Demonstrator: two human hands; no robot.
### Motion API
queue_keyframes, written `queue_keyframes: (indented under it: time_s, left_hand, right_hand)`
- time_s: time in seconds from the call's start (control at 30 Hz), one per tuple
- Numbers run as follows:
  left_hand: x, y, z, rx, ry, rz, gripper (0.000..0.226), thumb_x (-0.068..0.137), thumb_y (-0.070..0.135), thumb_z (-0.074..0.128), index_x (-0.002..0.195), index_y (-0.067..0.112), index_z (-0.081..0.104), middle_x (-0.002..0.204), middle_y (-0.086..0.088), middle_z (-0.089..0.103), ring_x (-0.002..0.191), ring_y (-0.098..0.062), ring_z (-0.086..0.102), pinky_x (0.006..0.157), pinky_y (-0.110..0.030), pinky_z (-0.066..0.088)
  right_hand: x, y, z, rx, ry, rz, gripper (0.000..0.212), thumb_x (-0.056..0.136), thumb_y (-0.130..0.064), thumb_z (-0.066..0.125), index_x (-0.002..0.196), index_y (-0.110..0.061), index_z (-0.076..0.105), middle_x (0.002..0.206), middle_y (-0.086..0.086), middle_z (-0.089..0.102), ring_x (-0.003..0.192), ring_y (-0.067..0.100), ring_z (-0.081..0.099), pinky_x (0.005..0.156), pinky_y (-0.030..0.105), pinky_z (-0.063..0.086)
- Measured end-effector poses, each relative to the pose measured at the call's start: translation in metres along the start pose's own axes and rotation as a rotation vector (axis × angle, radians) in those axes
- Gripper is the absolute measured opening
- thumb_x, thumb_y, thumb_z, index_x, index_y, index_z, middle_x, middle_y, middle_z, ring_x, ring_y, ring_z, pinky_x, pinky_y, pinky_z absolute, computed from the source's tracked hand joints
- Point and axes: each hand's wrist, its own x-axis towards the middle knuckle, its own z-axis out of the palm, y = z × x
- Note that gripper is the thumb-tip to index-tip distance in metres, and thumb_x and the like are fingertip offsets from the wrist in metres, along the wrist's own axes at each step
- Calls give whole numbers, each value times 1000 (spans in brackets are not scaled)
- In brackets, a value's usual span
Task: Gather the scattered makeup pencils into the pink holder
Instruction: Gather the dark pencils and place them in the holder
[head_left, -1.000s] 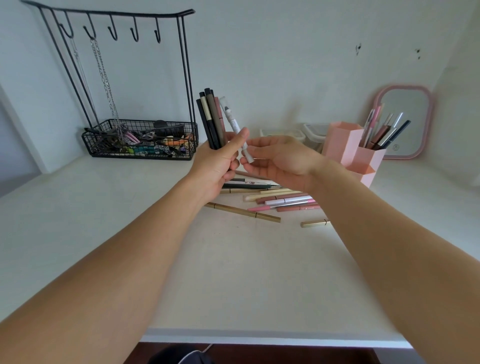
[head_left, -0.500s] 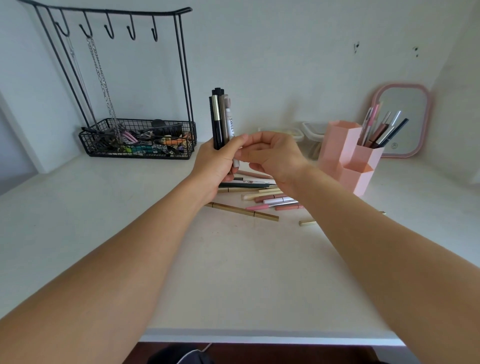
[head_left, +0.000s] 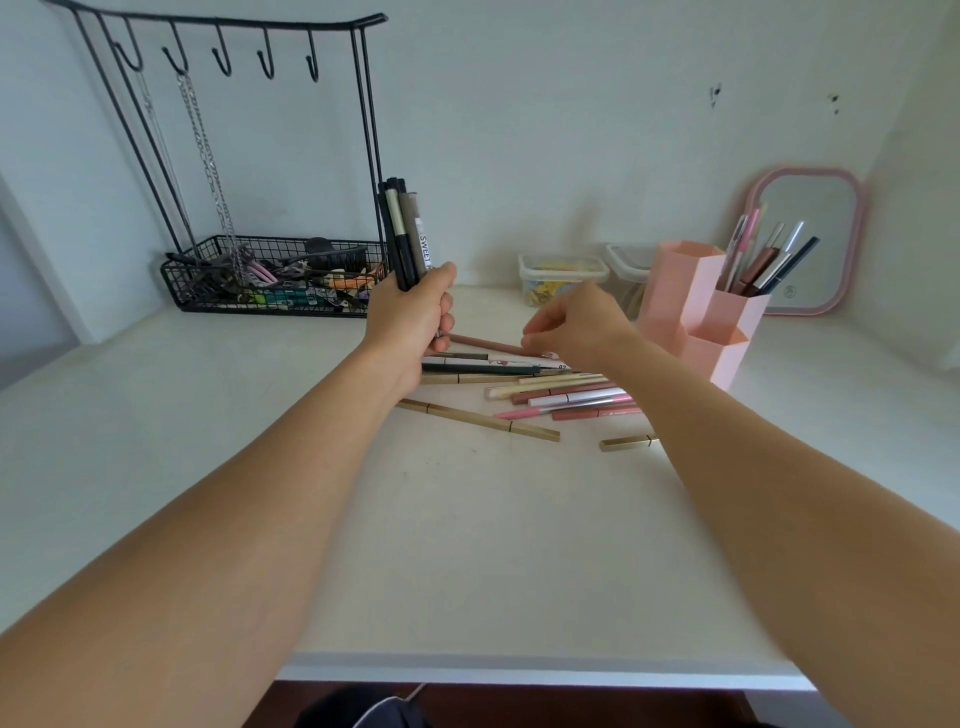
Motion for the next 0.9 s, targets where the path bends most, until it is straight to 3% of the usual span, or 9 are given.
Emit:
queue_keyframes:
  time_s: [0.17,0.37,0.63,0.9]
  left_hand:
    - [1,2,-1,-1,39,-28,29,93,33,68,79,23,44,59,4,40,47,-10,37,39,-20,28]
    - [0,1,0,47,58,-64,22,93,38,69,85,21,56,62,4,53,47,-9,48,40,-20,36]
    - [2,-4,0,72,62,-57,24,93,38,70,87,21,55,61,3,45,47,-10,43,40,-20,35]
    - [3,-8,2,74,17,-42,24,93,39,69,88,20,55,59,4,45,49,-12,43,39,-21,36]
  right_hand:
    - [5,5,1,-59,-68,22,16,82,-23,81,95,-14,81,85,-2,75,69,4,58,60,13,43]
    - [6,7,-2,-80,-104,35,15,84,-22,79,96,-13,81,75,-4,69,63,5,54,56,14,40]
    - [7,12,-11,-144,-98,50,14,85,-20,78,96,-11,80,86,1,73,59,4,53,56,15,42]
    - [6,12,-14,-207,-81,38,13,87,-17,75,96,-8,80,94,5,76,66,8,59,75,25,52]
